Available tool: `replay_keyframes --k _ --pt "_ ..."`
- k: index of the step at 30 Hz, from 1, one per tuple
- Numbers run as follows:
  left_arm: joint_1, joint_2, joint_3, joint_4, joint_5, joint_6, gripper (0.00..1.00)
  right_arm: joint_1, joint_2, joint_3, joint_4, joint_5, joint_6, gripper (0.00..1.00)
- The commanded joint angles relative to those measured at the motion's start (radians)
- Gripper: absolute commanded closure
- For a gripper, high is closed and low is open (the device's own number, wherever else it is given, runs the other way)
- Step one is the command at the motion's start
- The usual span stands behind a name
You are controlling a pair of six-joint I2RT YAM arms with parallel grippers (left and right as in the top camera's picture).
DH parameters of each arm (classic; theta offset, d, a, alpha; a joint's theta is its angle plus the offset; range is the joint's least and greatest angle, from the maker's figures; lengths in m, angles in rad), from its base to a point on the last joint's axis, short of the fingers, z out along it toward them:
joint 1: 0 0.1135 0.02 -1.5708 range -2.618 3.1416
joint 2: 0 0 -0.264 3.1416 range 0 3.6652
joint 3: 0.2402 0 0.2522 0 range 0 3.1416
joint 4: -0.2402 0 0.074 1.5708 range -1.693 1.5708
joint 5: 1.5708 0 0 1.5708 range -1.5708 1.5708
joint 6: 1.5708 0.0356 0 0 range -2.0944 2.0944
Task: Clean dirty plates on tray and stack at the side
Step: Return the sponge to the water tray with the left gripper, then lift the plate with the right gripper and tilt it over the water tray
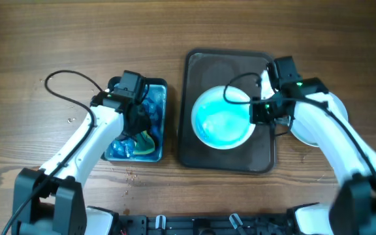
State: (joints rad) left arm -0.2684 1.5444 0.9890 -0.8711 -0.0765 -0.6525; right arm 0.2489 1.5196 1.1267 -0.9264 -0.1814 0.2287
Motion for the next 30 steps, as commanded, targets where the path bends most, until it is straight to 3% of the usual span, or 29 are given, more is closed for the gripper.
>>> replay_keyframes --k 1,7,11,15,19,25,30 --pt "0.061 -0.072 0.082 -0.054 0.064 0.016 0.32 0.132 -0.086 0.080 0.003 0.076 0.004 0.96" --pt "0.191 -0.201 0.252 -0.257 0.095 0.047 0.29 0.314 -0.040 0.085 0.126 0.203 0.090 0.96" --pt "0.283 -0.320 0.340 -0.362 0.100 0.047 0.17 0.402 0.033 0.085 0.291 0.209 0.185 0.96" --pt "0.308 -0.424 0.345 -0.375 0.106 0.047 0.04 0.481 0.100 0.085 0.455 0.244 0.256 0.96" --pt "0.308 -0.515 0.345 -0.375 0.106 0.046 0.00 0.571 0.165 0.085 0.602 0.472 0.267 0.96" --pt "0.308 -0.576 0.344 -0.382 0.106 0.046 0.00 0.683 0.171 0.085 0.689 0.809 0.164 0.96" --pt "0.308 -0.573 0.344 -0.383 0.106 0.046 0.00 0.776 0.167 0.085 0.798 0.977 -0.129 0.95"
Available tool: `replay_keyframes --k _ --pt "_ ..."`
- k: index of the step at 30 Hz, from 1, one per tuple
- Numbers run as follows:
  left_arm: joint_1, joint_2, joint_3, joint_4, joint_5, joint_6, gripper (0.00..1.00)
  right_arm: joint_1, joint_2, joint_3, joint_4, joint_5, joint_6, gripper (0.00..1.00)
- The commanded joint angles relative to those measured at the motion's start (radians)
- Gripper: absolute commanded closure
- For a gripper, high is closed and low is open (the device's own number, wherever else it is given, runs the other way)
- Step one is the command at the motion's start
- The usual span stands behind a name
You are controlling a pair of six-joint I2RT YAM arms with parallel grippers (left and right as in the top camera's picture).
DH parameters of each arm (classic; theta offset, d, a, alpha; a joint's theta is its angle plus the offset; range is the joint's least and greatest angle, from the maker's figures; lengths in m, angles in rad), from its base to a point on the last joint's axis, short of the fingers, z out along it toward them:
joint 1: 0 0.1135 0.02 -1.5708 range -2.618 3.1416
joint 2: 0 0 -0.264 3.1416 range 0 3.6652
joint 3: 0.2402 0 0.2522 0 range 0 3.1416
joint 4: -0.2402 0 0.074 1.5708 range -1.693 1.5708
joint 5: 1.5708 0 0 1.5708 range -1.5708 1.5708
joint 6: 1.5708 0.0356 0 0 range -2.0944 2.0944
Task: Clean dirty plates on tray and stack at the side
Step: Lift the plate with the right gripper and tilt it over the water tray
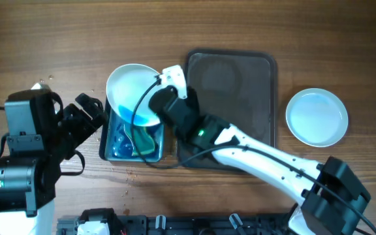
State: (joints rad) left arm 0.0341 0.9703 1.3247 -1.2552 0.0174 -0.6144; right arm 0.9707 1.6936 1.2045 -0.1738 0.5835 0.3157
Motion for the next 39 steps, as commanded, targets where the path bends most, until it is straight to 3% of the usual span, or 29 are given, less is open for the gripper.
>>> replay_keyframes --k 1,9,20,39 --pt "0.005 0.002 0.009 0.001 0.012 0.008 0.00 0.073 -0.009 0.007 0.056 0.248 -0.252 0.96" --pt "0.005 0.008 0.009 0.001 0.012 0.008 0.00 0.164 -0.011 0.007 0.138 0.539 -0.467 0.96" --pt "0.005 0.008 0.009 0.001 0.012 0.008 0.00 0.237 -0.011 0.007 0.326 0.660 -0.801 0.96" --pt "0.005 0.008 0.009 0.001 0.012 0.008 0.00 0.244 -0.011 0.007 0.354 0.659 -0.836 0.96"
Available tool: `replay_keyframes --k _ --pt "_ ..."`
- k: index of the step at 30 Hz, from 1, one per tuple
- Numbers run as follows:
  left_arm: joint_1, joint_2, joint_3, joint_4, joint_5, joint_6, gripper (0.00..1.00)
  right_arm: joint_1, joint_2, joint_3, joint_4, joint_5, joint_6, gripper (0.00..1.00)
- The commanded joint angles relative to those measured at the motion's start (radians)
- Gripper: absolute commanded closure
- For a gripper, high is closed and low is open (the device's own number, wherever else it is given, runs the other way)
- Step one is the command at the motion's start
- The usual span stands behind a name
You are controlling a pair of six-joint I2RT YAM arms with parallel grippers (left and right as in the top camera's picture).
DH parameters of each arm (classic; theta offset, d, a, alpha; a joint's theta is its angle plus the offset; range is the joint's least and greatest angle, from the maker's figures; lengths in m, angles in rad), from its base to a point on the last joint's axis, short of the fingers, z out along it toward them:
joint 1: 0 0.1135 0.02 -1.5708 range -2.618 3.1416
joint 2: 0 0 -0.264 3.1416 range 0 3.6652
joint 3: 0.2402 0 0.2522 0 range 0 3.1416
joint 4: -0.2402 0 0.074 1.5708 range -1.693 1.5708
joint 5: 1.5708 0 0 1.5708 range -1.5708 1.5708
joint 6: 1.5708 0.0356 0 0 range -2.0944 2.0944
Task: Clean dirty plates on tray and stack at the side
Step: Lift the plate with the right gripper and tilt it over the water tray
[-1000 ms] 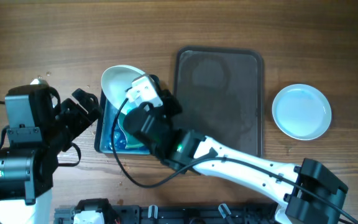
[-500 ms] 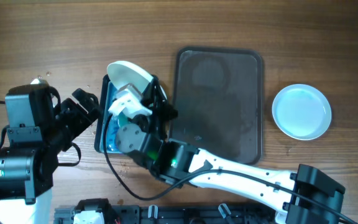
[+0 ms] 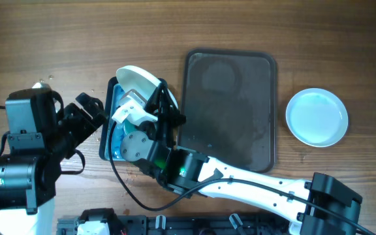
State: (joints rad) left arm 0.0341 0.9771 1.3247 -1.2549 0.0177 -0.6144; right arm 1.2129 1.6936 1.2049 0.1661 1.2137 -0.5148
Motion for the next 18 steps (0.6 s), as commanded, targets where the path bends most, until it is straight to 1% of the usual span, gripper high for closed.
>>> replay_keyframes --k 1,5,9,18 --pt "0.005 0.001 0.009 0.000 0.011 0.008 0.00 0.002 -0.011 0.007 0.025 0.029 -0.005 0.96" --pt "0.005 0.001 0.009 0.000 0.011 0.008 0.00 0.002 -0.011 0.007 0.063 0.028 0.014 0.96" --pt "0.005 0.001 0.009 0.000 0.011 0.008 0.00 0.002 -0.011 0.006 0.062 0.028 0.051 0.96" --pt "0.005 0.001 0.009 0.000 0.011 0.008 0.00 0.002 -0.011 0.006 0.063 0.029 0.051 0.96"
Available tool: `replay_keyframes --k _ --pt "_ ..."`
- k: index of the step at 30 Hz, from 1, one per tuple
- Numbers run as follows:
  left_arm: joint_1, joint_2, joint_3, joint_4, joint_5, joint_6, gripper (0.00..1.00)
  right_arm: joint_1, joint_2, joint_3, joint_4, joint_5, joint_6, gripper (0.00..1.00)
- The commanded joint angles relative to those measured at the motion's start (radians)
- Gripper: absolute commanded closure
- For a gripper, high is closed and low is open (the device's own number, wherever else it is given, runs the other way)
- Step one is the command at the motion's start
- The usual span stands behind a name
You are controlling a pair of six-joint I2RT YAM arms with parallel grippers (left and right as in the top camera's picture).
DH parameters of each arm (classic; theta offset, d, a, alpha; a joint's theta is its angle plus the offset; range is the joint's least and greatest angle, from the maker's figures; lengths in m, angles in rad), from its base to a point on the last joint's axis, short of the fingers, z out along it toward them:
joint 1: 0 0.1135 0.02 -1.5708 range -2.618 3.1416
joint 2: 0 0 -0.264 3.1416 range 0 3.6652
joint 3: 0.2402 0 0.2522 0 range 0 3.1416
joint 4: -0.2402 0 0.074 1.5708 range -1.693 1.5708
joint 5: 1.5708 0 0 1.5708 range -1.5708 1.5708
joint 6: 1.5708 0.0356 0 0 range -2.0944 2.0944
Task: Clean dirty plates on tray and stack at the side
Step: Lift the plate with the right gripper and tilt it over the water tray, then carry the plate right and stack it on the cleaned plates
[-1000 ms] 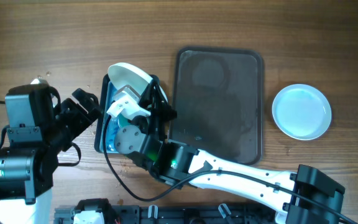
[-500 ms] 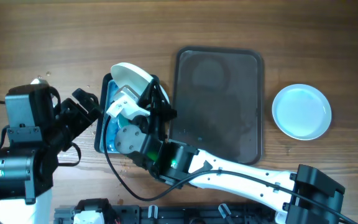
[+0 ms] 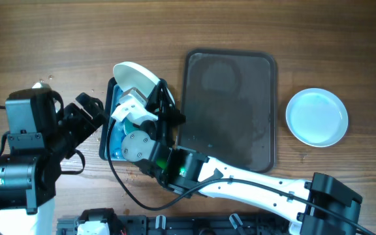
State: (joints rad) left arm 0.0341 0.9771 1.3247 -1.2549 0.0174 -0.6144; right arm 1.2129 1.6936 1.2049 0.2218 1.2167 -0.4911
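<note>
A white plate with a blue-tinted face (image 3: pixel 134 77) is tilted steeply over the far end of the blue tub (image 3: pixel 106 145). My right gripper (image 3: pixel 154 98) reaches across from the right and is shut on the plate's near rim. The dark tray (image 3: pixel 227 130) holds no plates. A second white plate (image 3: pixel 317 117) lies flat on the table to the right of the tray. My left gripper (image 3: pixel 89 108) is pulled back just left of the tub. Its dark fingers point toward the tub, and their gap is unclear. The right arm hides most of the tub's contents.
The right arm's long white link (image 3: pixel 240 179) crosses the near table from lower right to the tub. The left arm's bulky base (image 3: pixel 18 163) fills the near left corner. A cable (image 3: pixel 116 176) loops by the tub's near side.
The tilted plate and the right gripper have shifted very slightly up and left over the tub. The left arm, the tray and the plate at the right have not moved.
First the right gripper was at a plate on the tray and the left gripper was down in the tub. Then the right gripper held that plate over the tub, the left arm stood back and the tray was bare. Since then the plate has been steeply tilted.
</note>
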Motion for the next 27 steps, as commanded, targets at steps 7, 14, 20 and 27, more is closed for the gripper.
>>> replay_keyframes --k 7,14,20,27 --pt "0.005 0.001 0.009 0.000 0.012 0.008 0.00 0.002 -0.011 0.006 0.010 0.026 0.027 0.96" --pt "0.005 0.001 0.009 0.000 0.012 0.008 0.00 0.002 -0.011 0.006 0.010 0.025 0.027 0.96" --pt "0.005 0.001 0.009 0.000 0.012 0.008 0.00 -0.006 -0.011 0.006 0.005 0.027 0.112 0.96" --pt "0.005 0.001 0.009 0.000 0.012 0.008 0.00 -0.180 -0.031 0.004 -0.269 -0.109 0.494 0.96"
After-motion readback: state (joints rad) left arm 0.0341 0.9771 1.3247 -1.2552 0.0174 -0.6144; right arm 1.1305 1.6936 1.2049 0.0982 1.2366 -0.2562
